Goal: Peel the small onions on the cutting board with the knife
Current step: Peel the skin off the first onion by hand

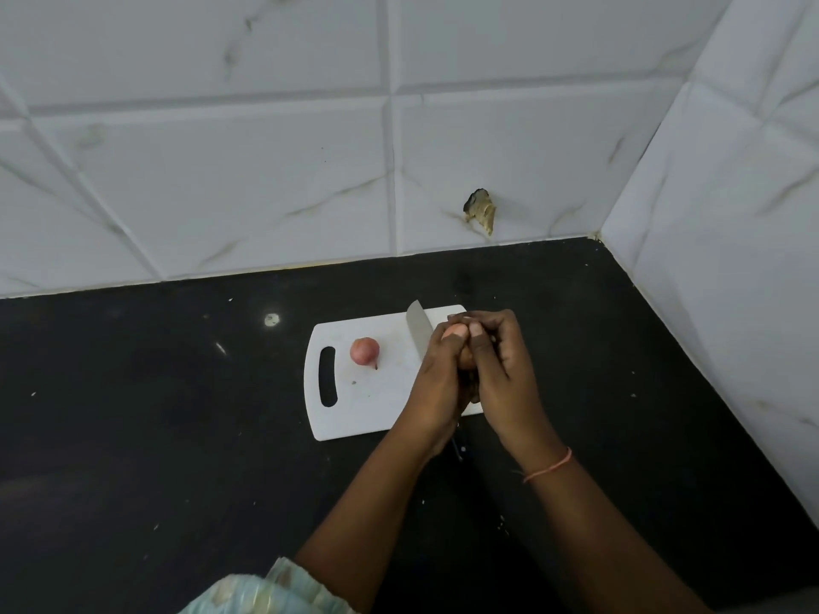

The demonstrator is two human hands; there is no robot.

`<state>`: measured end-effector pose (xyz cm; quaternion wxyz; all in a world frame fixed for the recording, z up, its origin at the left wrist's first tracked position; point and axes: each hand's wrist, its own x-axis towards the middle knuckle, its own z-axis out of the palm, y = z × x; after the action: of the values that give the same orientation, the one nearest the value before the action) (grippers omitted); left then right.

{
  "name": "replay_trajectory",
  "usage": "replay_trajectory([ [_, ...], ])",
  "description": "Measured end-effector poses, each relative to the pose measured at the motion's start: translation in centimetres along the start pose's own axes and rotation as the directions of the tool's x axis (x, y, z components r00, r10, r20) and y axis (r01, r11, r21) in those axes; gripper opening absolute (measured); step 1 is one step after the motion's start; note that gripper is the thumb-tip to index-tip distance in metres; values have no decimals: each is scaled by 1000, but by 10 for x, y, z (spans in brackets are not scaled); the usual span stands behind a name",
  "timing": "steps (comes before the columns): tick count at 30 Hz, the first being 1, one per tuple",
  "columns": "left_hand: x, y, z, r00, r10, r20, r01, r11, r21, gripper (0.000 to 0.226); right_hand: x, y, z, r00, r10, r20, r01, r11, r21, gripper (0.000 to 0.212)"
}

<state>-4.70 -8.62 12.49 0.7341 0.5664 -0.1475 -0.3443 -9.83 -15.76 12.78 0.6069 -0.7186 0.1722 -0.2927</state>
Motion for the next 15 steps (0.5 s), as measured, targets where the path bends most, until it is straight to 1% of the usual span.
replay_trajectory([
  [3, 8, -3, 9, 999, -4, -45, 3, 1000, -14, 38, 5, 7, -5, 1000, 18, 5, -18, 1000, 20, 18],
  [5, 13, -7, 12, 996, 0, -90, -3, 999, -37, 37, 6, 11, -9, 1000, -7, 18, 8, 1000, -17, 19],
  [7, 16, -8, 14, 992, -34, -122, 23, 996, -87, 34, 7, 16, -12, 999, -37, 26, 39, 997, -72, 18],
  [9, 20, -10, 15, 983, -124, -138, 103, 983, -152, 33, 7, 22, -15, 1000, -15, 25, 17, 996, -88, 26],
  [11, 24, -9, 16, 954, -252, -164, 209, 947, -244, 34, 6, 27, -19, 999, 38, 8, -38, 998, -45, 36],
  [13, 30, -5, 17, 916, -353, -190, 272, 895, -355, 34, 3, 30, -23, 999, 54, -4, -54, 998, -36, 35],
  [15, 37, -2, 17, 888, -416, -195, 309, 855, -417, 35, -1, 32, -23, 999, 49, 11, -49, 998, -42, 33],
])
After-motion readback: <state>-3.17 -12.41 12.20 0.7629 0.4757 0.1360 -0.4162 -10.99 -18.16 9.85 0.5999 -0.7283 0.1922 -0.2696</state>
